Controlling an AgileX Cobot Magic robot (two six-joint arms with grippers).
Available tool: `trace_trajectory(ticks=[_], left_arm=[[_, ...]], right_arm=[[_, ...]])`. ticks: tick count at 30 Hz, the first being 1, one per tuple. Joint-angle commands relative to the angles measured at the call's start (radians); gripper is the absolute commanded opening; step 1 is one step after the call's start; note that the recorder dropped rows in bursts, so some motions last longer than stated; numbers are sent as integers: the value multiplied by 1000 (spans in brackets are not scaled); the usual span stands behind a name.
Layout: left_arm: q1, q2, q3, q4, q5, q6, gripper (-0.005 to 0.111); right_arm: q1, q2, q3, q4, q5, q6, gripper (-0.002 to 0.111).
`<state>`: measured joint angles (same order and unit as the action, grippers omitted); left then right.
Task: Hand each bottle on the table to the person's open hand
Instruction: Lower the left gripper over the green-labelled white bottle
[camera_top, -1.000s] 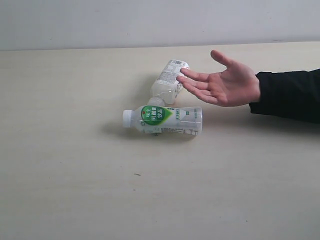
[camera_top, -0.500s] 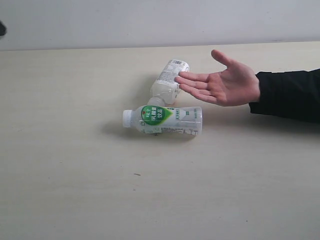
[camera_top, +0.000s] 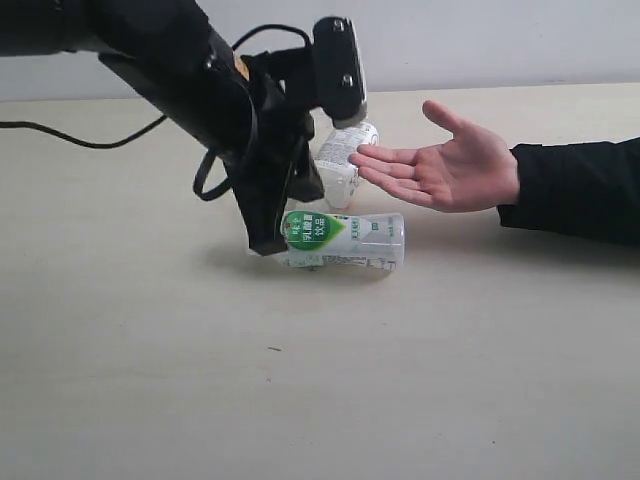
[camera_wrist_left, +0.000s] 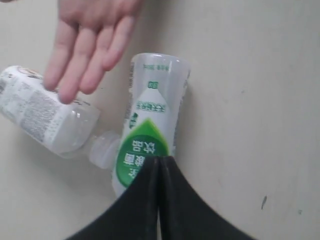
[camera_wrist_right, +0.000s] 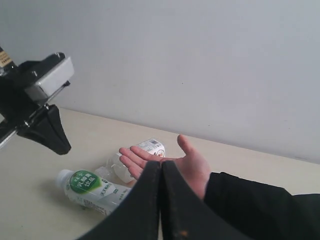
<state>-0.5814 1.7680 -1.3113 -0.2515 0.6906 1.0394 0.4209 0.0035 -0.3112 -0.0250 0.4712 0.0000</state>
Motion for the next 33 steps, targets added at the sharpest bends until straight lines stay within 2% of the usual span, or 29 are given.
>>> trace_trajectory(ticks=[1, 3, 5, 8, 10, 17, 24, 33], left_arm=[[-7, 70, -6, 21, -9, 9, 0], [-9, 91, -6, 18, -41, 9, 5], [-12, 107, -6, 14, -73, 9, 17], [-12, 130, -6, 11, -125, 9, 45], [-12, 142, -6, 9, -153, 0, 57], [-29, 192, -6, 9, -194, 2, 58], [-45, 231, -6, 26, -280, 4, 75], [-46, 274, -6, 39, -293, 4, 76]], right_arm=[[4, -4, 4, 1, -11, 0, 0], [4, -4, 4, 1, -11, 0, 0], [4, -4, 4, 1, -11, 0, 0], [4, -4, 4, 1, -11, 0, 0], [4, -4, 4, 1, -11, 0, 0], [4, -4, 4, 1, -11, 0, 0], [4, -4, 4, 1, -11, 0, 0], [4, -4, 4, 1, -11, 0, 0]])
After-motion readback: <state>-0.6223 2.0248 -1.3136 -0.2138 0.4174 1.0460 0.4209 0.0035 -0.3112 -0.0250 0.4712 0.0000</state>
